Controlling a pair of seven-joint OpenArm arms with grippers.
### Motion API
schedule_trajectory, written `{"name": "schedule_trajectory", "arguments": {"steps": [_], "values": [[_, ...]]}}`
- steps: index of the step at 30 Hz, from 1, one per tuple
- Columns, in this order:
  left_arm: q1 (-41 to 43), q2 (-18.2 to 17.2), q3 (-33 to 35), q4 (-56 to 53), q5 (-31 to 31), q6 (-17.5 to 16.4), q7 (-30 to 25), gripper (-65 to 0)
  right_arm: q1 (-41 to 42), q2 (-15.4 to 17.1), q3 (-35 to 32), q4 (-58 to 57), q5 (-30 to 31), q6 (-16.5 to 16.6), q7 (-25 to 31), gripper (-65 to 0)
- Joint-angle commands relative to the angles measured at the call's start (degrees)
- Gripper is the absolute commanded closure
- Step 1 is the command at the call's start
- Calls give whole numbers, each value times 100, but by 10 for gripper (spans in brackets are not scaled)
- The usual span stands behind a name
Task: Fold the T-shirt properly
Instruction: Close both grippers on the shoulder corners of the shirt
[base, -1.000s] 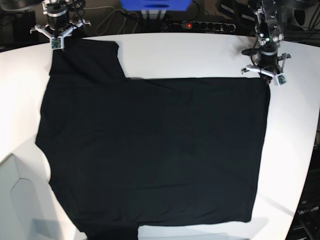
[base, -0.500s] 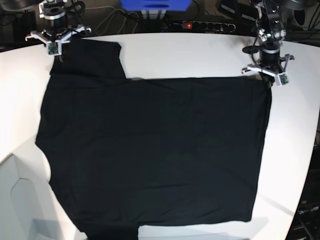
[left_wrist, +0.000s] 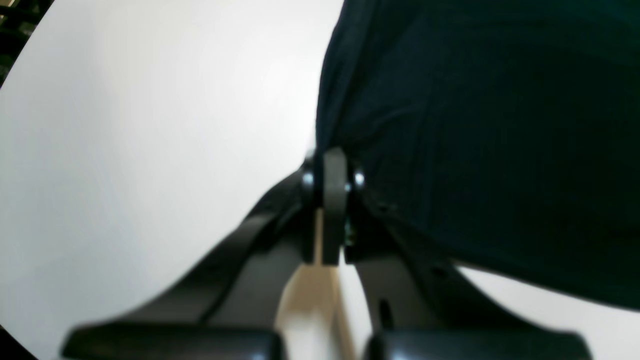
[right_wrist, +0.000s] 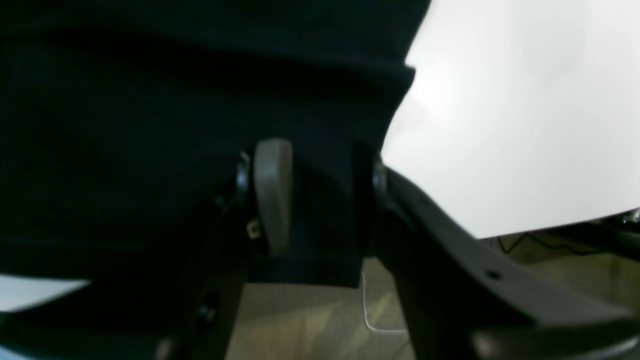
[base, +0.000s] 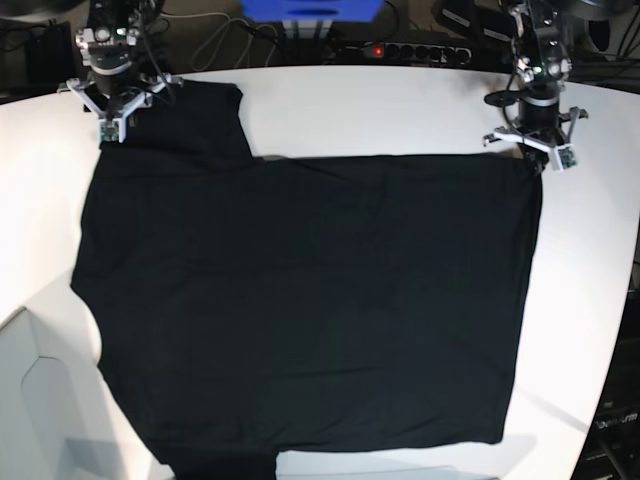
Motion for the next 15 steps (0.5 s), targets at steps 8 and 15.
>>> {"name": "schedule_trajectory", "arguments": {"steps": [8,15], "values": [[-8,-78,-42,61,29,38,-135,0,-3,19,26,108,-10,-1,52,-283],[-8,-78,-42,61,38,47,-135,0,41,19,-18,108,-10,-1,52,-425]]}}
